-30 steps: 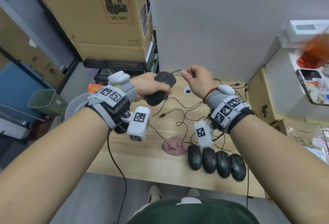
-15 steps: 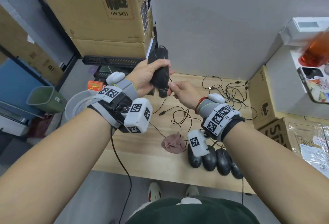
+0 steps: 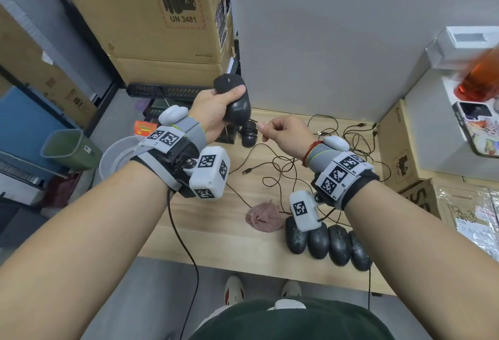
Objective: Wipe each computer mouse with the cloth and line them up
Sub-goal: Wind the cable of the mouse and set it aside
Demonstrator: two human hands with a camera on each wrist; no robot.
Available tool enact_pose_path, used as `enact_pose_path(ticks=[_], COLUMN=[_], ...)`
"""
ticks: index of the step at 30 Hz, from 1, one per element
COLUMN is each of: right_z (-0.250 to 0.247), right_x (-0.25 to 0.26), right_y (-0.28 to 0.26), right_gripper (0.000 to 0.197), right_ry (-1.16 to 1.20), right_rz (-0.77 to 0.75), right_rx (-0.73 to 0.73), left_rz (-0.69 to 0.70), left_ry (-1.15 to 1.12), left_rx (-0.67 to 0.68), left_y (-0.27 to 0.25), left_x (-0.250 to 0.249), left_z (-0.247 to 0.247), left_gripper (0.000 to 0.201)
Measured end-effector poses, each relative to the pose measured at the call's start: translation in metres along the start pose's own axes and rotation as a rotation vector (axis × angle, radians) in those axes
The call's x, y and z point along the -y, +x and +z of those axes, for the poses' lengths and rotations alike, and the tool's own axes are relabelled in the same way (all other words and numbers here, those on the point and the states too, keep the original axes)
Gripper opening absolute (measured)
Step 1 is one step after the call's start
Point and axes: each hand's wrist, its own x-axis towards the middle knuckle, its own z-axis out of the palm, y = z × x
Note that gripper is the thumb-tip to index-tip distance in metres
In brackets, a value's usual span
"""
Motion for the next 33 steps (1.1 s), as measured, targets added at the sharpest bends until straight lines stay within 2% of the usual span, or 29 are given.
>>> enact_pose_path(ticks=[3,6,8,10,14,20,25,29,33], right_z=[-0.007,-0.02,-0.028,-0.033,-0.034,-0.038,-0.042,-0.045,-0.044], right_x=[-0.005,-0.016,-0.018,-0.014,0.003,0.024,0.029,0.03,0.027], right_y=[0.002,0.005,0.005,0.006,0.01,0.011,0.011,0.012,0.013], right_gripper=[0.051,0.054,0.049,0.044,0.04,0.035,0.033,0.032,0.025], right_ry=[0.019,0.011,-0.017,-0.038,-0.009,0.013,0.056,0.038,0.031], right_rz=[0.015,0.043,0.055,0.048,-0.069,-0.23,-0.3,-0.288,-0.244], right_rx=[-0.012,-0.087,-0.143,-0.188,-0.257,-0.225,-0.216,-0.195,-0.15], left_rz=[0.046,0.109,0.138,0.153,0.146,0.057,-0.1,-0.079,-0.042], left_ry=[0.126,0.443,0.649,0.803,0.964,0.941,0.795,0.789,0.772], left_rx=[-0.118,-0.192,-0.15,-0.081,0.021,0.229,0.278,0.311,0.43], left_y=[0.006,0.013,0.011,0.012,0.01,0.003,0.003,0.0,-0.01], left_x=[0.002,0.002,0.003,0.006,0.015,0.021,0.025,0.025,0.015], left_z=[-0.01,-0.026,-0.031,-0.035,-0.03,-0.018,-0.015,-0.015,-0.007], left_gripper=[0.029,0.027,0.023,0.032,0.039,0.022,0.031,0.035,0.029])
